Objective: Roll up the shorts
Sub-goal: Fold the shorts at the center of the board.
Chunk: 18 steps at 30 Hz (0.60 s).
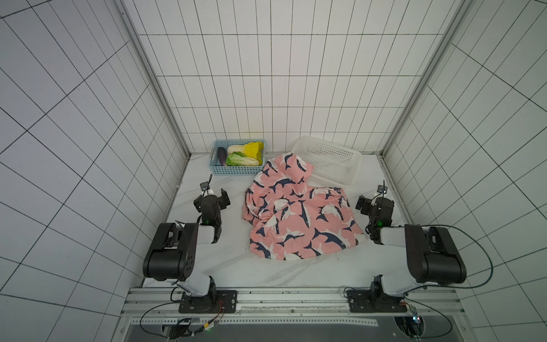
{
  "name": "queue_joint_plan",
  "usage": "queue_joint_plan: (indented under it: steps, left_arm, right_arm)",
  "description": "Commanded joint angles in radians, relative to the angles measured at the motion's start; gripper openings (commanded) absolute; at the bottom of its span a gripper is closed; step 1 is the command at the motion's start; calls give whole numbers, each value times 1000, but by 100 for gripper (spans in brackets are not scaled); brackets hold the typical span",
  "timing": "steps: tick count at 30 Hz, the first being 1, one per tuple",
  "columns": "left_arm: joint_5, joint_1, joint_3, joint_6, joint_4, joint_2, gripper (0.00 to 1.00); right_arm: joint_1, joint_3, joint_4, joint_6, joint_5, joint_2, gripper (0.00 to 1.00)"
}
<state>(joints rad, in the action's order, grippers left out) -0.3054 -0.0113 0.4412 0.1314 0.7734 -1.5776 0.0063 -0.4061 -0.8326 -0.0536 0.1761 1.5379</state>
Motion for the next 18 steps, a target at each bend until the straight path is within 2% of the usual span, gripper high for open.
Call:
queue_joint_plan:
  steps: [1,5,7,10,12,14,16,17,18]
  left_arm:
    - [11,4,4,4,-2,19,98]
    - [7,4,2,6,0,21,98]
    - [-51,0,5,23,-6,35,98]
    - [-76,4,50,31,-130,106,98]
    - [-70,7,100,51,-297,189,98]
    - [-31,38,150,184,-457,254,98]
    - [-2,96,197,472,-635,316,98]
    - [83,131,209,539,-669,332,98]
    - [210,168,207,551,-663,346,98]
  right_arm:
    - [-5,-8,-9,-7,-2,-1,99]
    - [-5,-8,-11,-6,-3,-2,99]
    - [-6,-14,-2,-9,13,-17,99]
    - [-5,-110,269,-13,23,-136,99]
    - [-6,-175,397,-50,38,-200,99]
    - [-8,-238,538,-149,59,-271,99]
    - [-11,-318,756,-384,123,-327,99]
    - [-15,-356,877,-493,146,-347,99]
    - [-20,-385,974,-590,151,-361,99]
